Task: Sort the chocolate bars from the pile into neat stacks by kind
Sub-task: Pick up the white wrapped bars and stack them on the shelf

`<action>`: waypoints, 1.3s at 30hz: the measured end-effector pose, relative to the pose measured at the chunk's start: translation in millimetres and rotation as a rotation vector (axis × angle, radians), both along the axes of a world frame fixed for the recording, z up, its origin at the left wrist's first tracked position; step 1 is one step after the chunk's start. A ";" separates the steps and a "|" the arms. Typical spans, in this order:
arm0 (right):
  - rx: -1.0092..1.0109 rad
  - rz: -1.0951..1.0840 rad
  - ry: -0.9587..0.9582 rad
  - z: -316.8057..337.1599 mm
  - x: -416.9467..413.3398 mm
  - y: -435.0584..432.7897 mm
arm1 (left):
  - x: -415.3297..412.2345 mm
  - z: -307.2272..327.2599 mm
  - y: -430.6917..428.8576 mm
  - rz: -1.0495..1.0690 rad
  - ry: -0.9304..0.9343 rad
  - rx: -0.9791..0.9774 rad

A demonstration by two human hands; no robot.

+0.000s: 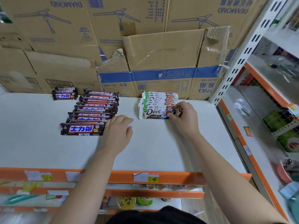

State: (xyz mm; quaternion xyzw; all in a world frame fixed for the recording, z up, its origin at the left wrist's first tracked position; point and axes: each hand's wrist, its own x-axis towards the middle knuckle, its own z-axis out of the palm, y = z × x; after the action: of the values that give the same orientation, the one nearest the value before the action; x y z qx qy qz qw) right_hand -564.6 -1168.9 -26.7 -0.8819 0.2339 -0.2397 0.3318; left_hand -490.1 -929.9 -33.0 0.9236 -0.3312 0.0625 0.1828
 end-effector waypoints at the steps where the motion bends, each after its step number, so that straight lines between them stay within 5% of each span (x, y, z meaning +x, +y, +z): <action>1: -0.013 -0.009 -0.008 0.0 -1.1 1.1 | -0.1 0.2 0.0 0.000 0.002 0.004; 6: -0.139 0.014 -0.096 8.1 -4.3 13.8 | -1.6 6.1 3.4 -0.019 -0.048 -0.072; 14: -0.179 0.346 -0.167 18.4 37.8 89.2 | 9.9 19.3 65.1 0.199 -0.199 -0.116; 22: -0.222 0.643 -0.186 28.1 101.8 250.4 | 31.2 27.5 233.3 0.409 -0.185 -0.024; 39: -0.091 0.825 -0.181 27.9 237.1 624.3 | 125.0 44.5 589.0 0.596 -0.212 -0.014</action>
State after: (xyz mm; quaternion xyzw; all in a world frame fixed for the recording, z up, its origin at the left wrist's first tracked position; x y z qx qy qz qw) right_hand -327.5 -544.6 1.2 -0.8908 -0.1795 -0.1732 0.3798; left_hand -365.1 -340.9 11.5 0.9670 -0.0628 0.2114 0.1274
